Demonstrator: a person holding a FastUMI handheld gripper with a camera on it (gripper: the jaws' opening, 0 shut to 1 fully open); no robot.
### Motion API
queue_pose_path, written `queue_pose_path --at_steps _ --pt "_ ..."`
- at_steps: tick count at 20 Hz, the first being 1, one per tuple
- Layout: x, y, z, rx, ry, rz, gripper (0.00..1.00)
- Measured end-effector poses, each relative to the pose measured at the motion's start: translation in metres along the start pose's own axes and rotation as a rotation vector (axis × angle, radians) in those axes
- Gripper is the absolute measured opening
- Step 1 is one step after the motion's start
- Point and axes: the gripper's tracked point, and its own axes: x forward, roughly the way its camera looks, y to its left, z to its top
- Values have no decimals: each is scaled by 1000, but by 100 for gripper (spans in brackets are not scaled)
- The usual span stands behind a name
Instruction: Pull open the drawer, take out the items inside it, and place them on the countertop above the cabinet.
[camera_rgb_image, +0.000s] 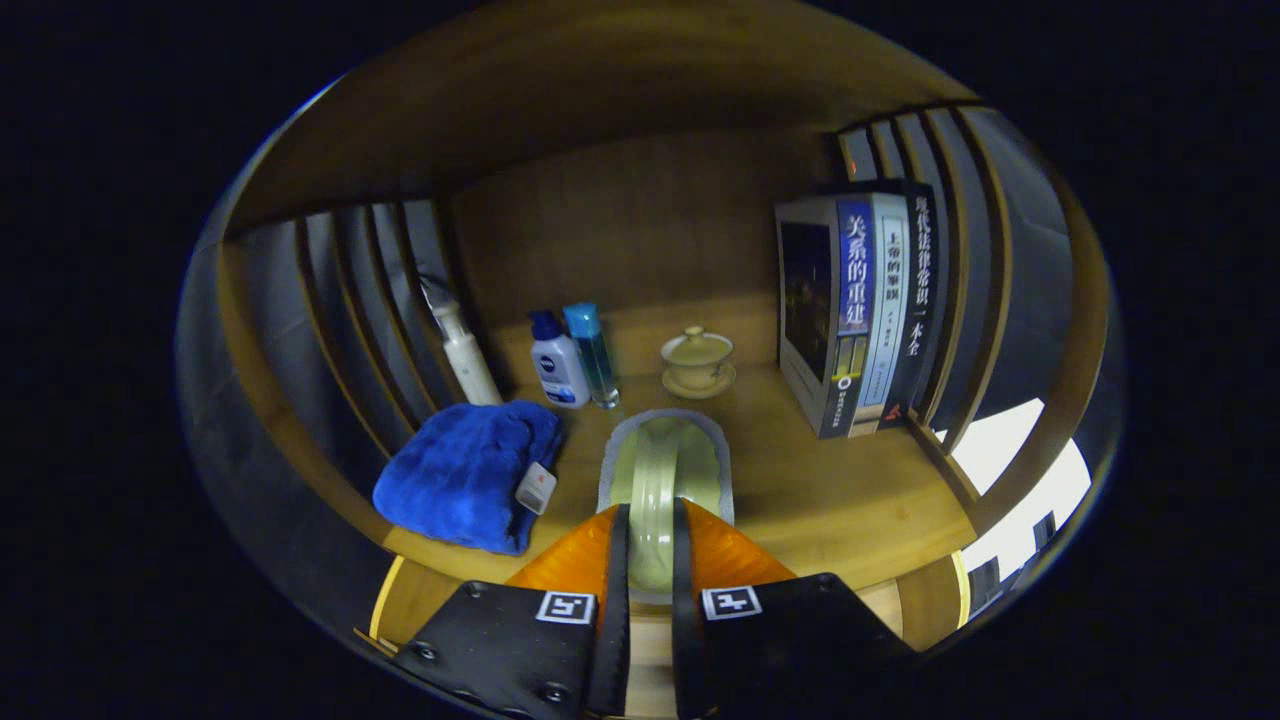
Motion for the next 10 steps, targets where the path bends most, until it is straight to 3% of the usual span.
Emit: queue_pose_path --at_steps 6,10 --pt "34 -12 -17 36 120 -32 26" --pt "41 -12 -18 40 120 -35 27"
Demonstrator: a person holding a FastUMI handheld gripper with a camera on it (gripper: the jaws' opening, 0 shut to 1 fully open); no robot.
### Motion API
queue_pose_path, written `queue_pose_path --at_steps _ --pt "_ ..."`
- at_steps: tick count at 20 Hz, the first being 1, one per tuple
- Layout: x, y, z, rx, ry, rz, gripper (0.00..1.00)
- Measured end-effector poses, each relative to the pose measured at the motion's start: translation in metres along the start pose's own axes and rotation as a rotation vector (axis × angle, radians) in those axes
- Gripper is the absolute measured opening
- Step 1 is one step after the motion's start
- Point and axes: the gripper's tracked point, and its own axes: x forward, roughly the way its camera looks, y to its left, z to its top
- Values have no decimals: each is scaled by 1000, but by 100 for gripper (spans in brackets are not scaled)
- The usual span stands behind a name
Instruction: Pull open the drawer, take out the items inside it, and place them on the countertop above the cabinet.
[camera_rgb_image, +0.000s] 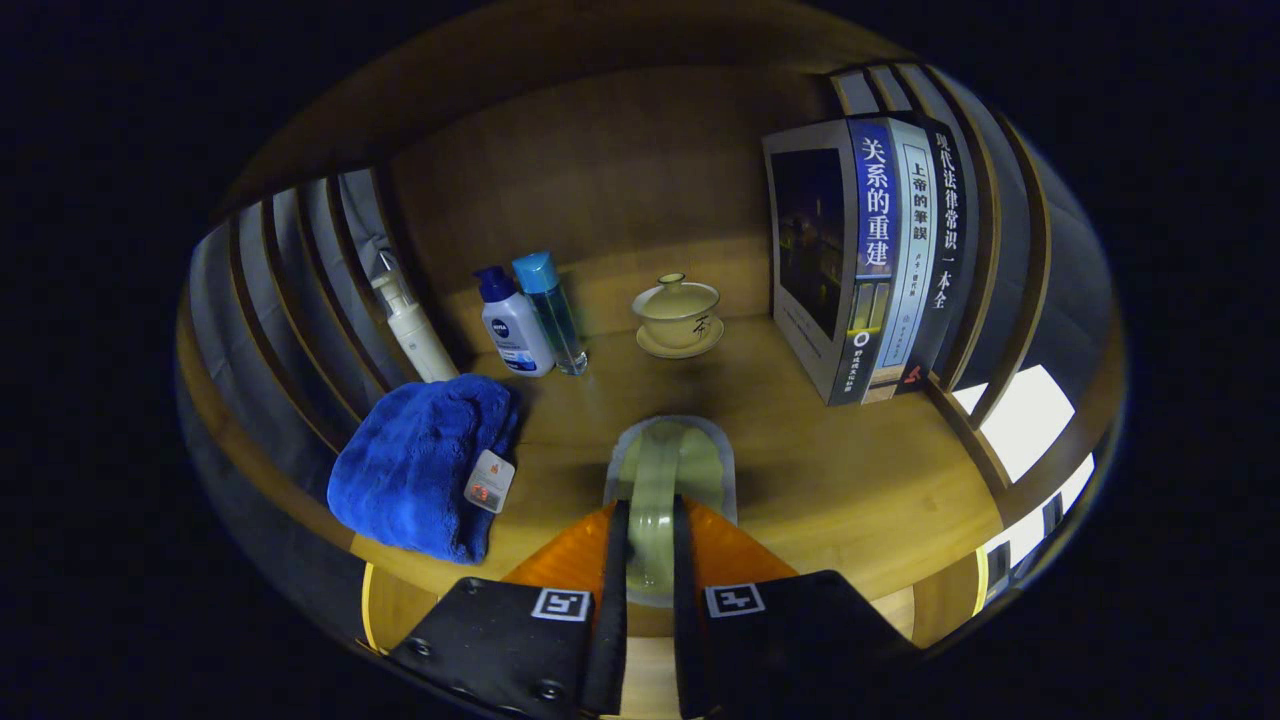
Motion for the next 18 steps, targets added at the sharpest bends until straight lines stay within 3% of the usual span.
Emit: queue_pose_path --at_steps 7,9,10,17,18 --pt "2 -1 -2 7 2 3 35" --pt "1 0 -1 3 -7 1 51" --pt "1 0 0 2 -14 0 66" --pt "-7 -2 9 -15 -74 -35 100" --pt "-11 0 11 -20 -89 -35 100"
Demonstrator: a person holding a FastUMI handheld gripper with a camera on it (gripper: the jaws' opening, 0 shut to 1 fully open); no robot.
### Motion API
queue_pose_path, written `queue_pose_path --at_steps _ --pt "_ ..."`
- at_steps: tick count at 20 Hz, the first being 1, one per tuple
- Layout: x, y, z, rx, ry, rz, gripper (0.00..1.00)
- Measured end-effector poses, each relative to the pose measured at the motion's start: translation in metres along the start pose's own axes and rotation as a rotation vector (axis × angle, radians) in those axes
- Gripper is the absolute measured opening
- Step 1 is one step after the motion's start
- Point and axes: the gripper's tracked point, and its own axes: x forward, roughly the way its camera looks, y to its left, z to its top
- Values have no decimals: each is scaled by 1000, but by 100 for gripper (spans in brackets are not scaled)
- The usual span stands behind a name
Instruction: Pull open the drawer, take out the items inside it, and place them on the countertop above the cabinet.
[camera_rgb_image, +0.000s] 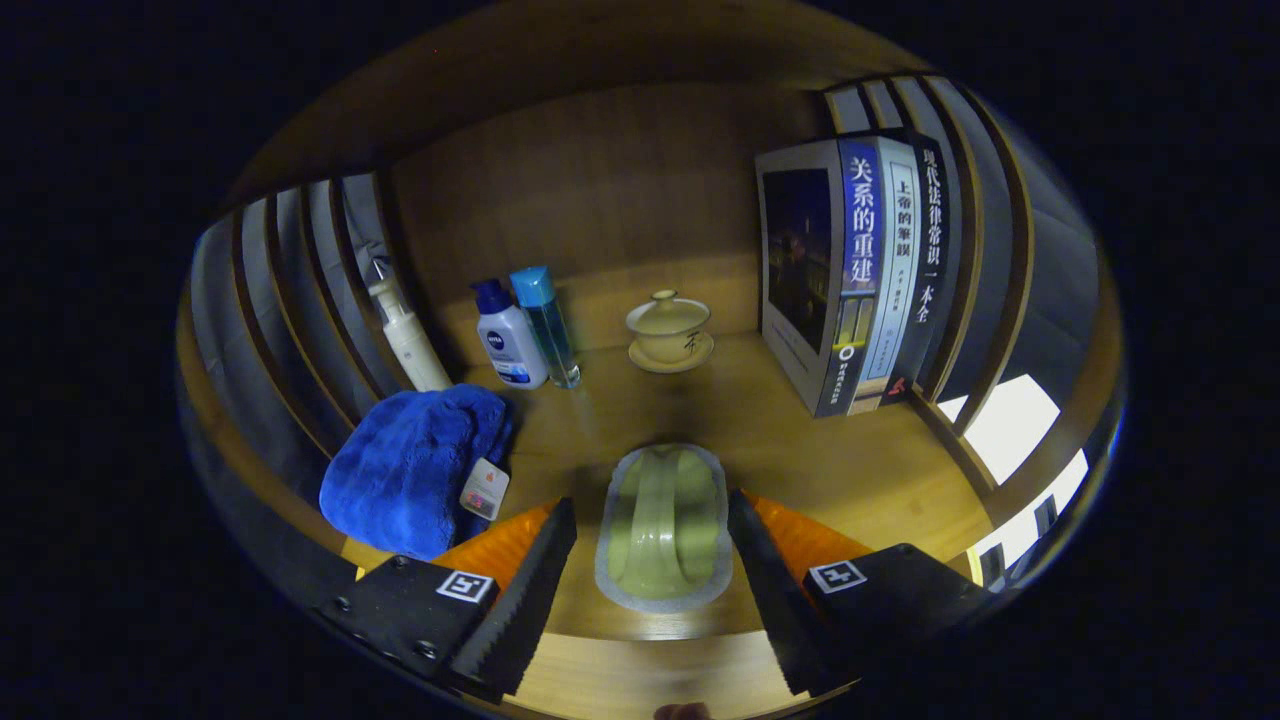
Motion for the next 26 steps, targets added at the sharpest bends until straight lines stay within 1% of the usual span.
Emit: queue_pose_path --at_steps 2,5,9,12,15,17,21,24,26 --pt "-14 2 8 -15 -40 7 99" --pt "-43 3 27 -21 -167 -11 99" --pt "-91 22 30 -56 -295 17 99" --pt "-129 38 18 -67 -379 39 98" --pt "-160 52 -1 -88 -418 78 98" --pt "-176 58 -15 -77 -457 92 98" --pt "-196 64 -47 -79 -504 111 98" --pt "-206 63 -72 -91 -495 115 98" --pt "-211 60 -85 -104 -501 103 98"
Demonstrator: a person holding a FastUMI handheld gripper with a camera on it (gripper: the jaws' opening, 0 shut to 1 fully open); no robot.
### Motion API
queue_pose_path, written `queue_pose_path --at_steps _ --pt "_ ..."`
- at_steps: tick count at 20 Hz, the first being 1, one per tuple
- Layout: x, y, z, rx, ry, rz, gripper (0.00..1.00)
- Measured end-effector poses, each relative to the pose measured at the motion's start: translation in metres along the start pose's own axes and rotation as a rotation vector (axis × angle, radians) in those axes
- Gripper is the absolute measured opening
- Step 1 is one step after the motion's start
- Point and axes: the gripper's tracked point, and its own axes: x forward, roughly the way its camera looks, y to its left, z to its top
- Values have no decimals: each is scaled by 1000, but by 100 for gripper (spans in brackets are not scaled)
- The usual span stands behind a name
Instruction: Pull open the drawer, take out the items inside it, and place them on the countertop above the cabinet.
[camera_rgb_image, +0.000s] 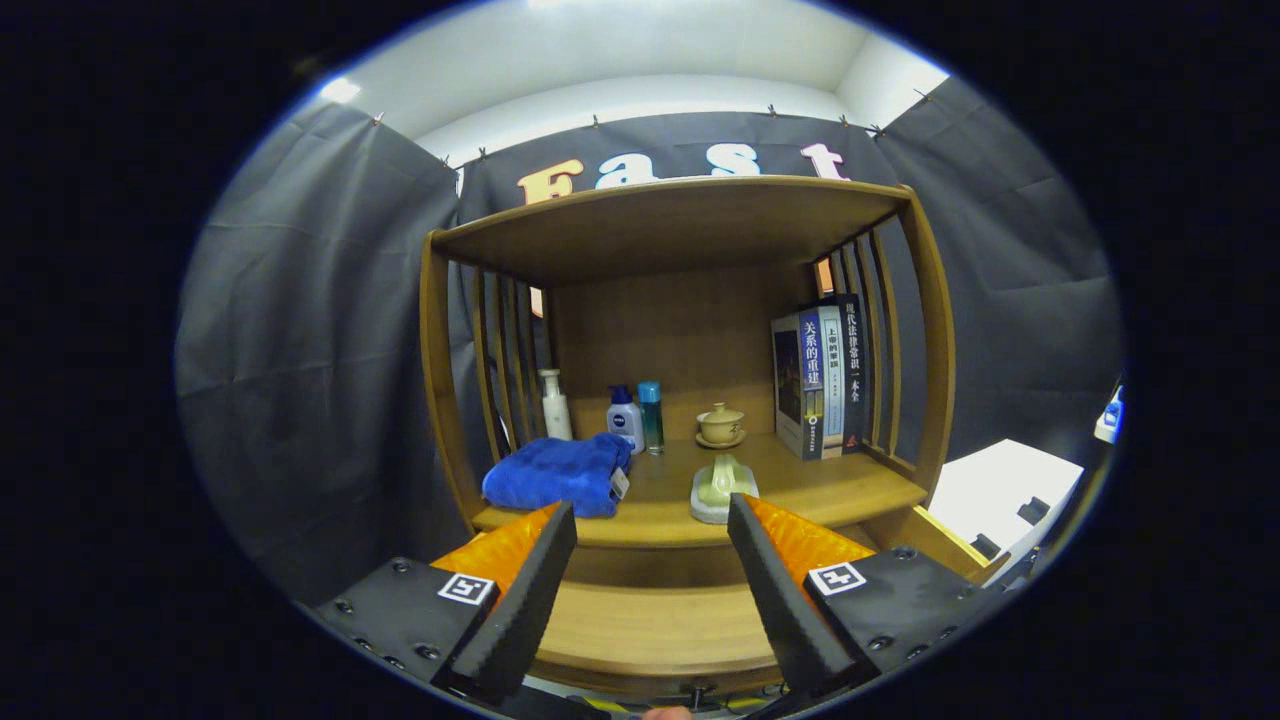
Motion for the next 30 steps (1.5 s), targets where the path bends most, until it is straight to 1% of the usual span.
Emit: queue_pose_path --at_steps 3,6,11,14,17,19,24,27,30 --pt "-14 -8 -16 -30 -28 -35 98" --pt "-31 -8 -38 -35 -43 -43 98" --pt "-51 -7 -91 -78 -5 -42 98" --pt "-58 -9 -114 -93 8 -56 98" --pt "-59 -11 -132 -79 21 -65 98" --pt "-63 -11 -140 -81 29 -75 98" --pt "-57 -26 -160 -79 64 -114 97" --pt "-54 -28 -161 -100 43 -136 96" --pt "-53 -25 -161 -87 39 -131 97"
